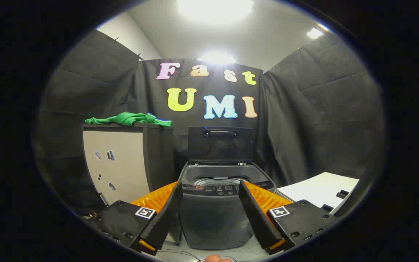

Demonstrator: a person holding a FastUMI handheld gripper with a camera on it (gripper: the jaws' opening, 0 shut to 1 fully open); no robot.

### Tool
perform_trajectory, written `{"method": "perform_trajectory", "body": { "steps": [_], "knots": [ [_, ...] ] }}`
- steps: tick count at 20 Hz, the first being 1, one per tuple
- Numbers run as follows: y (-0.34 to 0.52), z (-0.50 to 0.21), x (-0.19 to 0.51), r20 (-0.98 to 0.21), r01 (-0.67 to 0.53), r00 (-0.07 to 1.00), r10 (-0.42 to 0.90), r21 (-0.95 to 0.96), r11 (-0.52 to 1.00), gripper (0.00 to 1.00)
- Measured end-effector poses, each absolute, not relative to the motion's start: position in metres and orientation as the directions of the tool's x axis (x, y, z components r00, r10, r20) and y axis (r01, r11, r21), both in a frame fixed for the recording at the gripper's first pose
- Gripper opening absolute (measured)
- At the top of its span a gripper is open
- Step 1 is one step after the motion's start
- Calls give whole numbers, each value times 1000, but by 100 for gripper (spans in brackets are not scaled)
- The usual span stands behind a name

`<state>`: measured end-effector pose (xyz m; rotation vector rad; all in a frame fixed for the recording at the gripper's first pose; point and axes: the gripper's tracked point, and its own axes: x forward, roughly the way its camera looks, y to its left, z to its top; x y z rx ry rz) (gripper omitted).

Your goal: Put the clothes into the washing machine and then close the washing machine lid.

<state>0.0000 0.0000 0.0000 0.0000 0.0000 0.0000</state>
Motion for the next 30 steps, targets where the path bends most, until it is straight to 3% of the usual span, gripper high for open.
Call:
{"method": "perform_trajectory", "body": {
  "steps": [30],
  "knots": [
    [5,1,4,-18,7,1000,-8,-18,1000,98]
  ]
}}
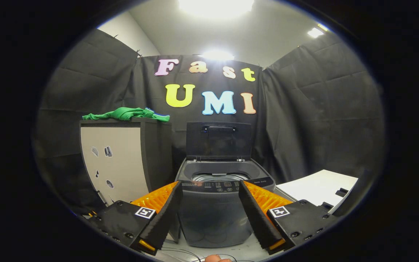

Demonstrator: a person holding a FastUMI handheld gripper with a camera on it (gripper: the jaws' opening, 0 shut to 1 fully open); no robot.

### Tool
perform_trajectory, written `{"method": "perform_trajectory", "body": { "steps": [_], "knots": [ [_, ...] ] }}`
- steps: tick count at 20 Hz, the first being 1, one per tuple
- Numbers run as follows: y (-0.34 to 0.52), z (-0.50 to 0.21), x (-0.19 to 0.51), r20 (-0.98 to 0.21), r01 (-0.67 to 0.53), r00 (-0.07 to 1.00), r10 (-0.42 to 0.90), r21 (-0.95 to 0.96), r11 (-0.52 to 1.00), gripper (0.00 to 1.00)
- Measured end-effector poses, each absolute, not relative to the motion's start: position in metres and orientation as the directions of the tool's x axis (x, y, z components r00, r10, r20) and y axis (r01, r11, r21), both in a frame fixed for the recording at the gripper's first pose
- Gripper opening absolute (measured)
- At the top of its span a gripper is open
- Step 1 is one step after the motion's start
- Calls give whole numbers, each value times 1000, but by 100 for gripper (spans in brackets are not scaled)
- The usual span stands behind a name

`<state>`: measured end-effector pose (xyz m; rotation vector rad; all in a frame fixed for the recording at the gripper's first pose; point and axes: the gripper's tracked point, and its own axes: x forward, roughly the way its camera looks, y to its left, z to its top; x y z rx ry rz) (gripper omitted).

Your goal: Put the clothes into the washing machine and then close the washing machine lid.

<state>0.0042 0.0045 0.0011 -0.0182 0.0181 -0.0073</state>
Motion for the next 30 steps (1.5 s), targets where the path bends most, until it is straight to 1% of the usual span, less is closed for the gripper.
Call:
{"method": "perform_trajectory", "body": {
  "steps": [4,6,10,17,20,22,25,26,29,30],
  "knots": [
    [19,10,10,-29,-28,999,26,-59,998,98],
    [30,26,12,-17,-50,999,49,-65,997,97],
    [63,82,30,18,-143,989,145,-62,988,97],
    [143,173,60,-18,-309,951,309,-78,948,98],
    [181,203,73,-51,-385,922,383,-46,922,98],
    [201,220,83,-74,-413,909,411,-13,911,98],
    [233,247,108,-89,-433,899,430,-23,901,98],
    [248,249,115,-109,-459,885,454,-27,888,98],
    [279,276,138,-81,-500,860,503,58,864,98],
    [285,280,149,-98,-499,858,504,69,864,98]
  ]
}}
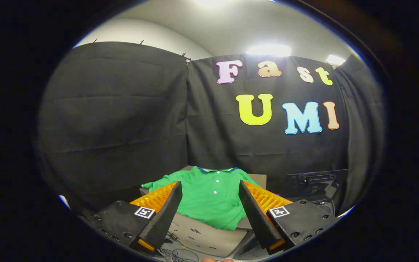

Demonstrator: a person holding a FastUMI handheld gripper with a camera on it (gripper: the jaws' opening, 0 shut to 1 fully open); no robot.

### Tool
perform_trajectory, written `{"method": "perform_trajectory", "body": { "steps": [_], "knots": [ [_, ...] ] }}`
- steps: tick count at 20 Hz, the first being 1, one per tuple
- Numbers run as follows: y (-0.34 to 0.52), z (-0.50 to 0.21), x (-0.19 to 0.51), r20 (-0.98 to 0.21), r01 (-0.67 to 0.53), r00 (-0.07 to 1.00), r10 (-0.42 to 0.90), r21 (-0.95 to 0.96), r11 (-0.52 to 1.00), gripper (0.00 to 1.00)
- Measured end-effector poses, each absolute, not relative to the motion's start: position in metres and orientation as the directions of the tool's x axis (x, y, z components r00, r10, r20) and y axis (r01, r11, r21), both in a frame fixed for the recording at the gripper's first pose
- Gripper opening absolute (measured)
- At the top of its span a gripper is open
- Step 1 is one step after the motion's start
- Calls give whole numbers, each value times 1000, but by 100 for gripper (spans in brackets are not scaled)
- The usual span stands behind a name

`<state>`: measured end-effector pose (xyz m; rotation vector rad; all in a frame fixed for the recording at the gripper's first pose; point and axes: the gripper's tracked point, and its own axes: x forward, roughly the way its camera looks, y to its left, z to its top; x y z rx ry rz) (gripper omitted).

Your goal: Put the clothes into the washing machine and then close the washing machine lid.

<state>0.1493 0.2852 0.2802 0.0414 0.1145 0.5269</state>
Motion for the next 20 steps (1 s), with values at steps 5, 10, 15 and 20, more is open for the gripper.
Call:
{"method": "perform_trajectory", "body": {
  "steps": [5,10,15,20],
  "knots": [
    [320,255,212,-304,-480,833,462,19,877,98],
    [361,204,242,-484,-521,741,465,22,853,98],
    [367,192,280,-498,-460,786,366,-76,885,98],
    [370,189,306,-483,-427,819,311,-151,891,100]
  ]
}}
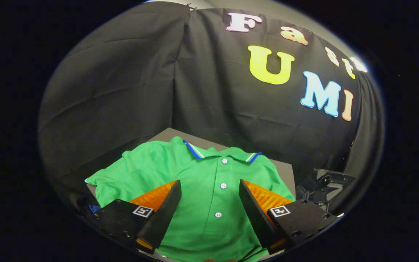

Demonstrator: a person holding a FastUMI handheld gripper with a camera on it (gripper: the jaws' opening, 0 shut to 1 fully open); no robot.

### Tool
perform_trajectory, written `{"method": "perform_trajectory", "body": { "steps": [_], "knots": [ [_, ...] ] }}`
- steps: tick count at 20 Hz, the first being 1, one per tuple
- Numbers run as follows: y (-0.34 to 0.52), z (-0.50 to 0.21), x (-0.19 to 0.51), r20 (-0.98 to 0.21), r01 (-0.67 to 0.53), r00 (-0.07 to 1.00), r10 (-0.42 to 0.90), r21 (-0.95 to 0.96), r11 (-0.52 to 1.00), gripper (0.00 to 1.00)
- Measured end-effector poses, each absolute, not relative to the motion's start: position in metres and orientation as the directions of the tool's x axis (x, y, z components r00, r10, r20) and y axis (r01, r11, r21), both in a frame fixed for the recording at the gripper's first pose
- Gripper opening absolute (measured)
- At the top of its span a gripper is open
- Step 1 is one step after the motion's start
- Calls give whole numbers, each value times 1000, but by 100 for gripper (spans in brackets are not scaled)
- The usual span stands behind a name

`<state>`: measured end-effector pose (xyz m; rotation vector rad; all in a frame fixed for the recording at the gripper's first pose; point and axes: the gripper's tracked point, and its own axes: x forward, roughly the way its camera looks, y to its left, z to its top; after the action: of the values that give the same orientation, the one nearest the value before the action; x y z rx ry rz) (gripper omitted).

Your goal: Put the clothes into the washing machine and then close the washing machine lid.

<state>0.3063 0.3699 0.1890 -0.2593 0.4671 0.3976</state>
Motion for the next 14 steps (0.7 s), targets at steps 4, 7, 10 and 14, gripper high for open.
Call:
{"method": "perform_trajectory", "body": {
  "steps": [4,7,10,14],
  "knots": [
    [365,168,326,-519,-395,810,274,-136,909,98],
    [369,153,331,-571,-411,773,275,-121,904,98],
    [371,155,328,-592,-429,748,299,-89,899,98],
    [380,153,329,-597,-449,738,315,-86,889,35]
  ]
}}
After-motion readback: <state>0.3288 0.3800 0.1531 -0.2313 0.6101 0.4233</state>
